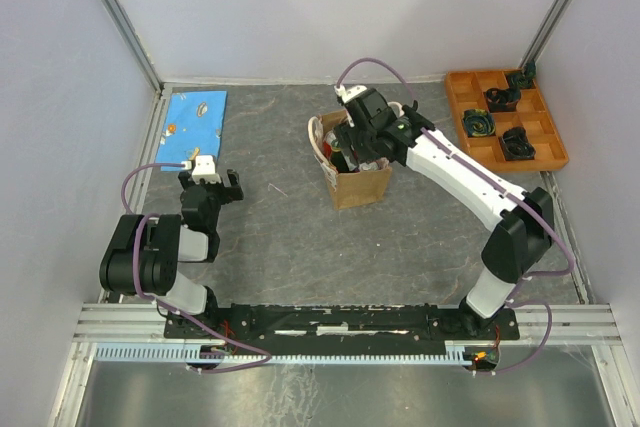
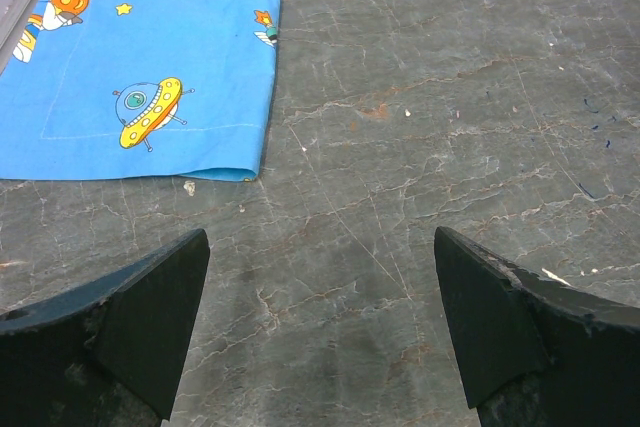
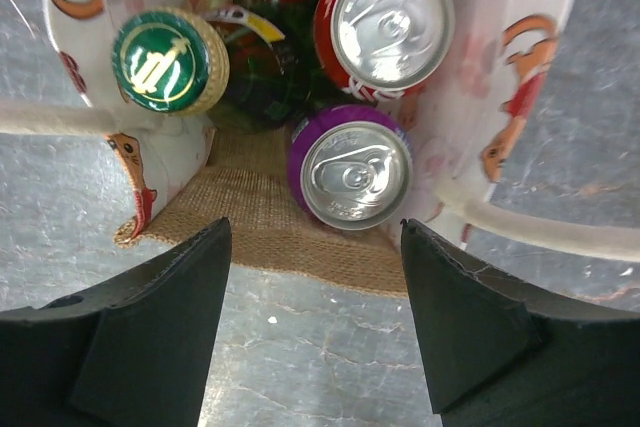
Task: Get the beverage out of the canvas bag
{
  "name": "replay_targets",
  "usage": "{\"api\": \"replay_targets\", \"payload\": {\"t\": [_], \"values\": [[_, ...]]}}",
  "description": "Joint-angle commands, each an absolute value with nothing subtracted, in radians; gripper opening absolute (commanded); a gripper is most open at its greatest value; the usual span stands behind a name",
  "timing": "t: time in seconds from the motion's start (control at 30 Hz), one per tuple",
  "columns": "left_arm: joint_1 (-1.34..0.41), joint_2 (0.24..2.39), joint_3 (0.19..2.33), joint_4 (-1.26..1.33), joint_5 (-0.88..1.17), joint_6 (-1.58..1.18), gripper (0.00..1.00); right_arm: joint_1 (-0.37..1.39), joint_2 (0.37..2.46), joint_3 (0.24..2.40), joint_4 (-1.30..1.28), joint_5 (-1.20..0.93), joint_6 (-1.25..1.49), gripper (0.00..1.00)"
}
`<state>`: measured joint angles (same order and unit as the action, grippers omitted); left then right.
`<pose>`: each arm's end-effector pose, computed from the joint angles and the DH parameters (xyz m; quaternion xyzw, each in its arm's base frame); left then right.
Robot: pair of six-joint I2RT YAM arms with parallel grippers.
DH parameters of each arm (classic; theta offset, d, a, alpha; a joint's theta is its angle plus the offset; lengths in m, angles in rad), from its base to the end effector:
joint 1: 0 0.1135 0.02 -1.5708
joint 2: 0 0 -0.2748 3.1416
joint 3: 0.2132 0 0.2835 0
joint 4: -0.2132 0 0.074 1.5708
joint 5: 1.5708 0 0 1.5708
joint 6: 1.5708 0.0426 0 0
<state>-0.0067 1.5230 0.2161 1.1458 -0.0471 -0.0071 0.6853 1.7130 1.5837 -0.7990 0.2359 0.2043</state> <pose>0.2521 0.0003 0.1174 -0.0154 0.7615 0.0135 0.6478 0.3242 0.2522 0.3169 -0.1883 0.9240 0.0341 0.3311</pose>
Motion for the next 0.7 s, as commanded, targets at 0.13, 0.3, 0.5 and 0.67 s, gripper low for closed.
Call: {"api": "replay_targets", "payload": {"t": [0.13, 0.3, 0.5, 0.67], "values": [[-0.007, 1.521, 0.238, 1.174, -0.049, -0.015, 0.99, 0.681, 1.757, 1.545, -0.775, 0.193, 0.251, 0.77], [-0.006, 1.52, 0.237, 1.174, -0.05, -0.015, 0.99, 0.669, 1.782, 1.524, -0.789, 0.195, 0.262, 0.86], [-0.007, 1.521, 0.238, 1.174, -0.049, -0.015, 0.99, 0.626, 1.809, 1.502, -0.748, 0.178, 0.271, 0.88], [-0.007, 1.522, 0.238, 1.174, -0.05, -0.015, 0.99, 0.583, 1.83, 1.497, -0.721, 0.141, 0.271, 0.88]]}}
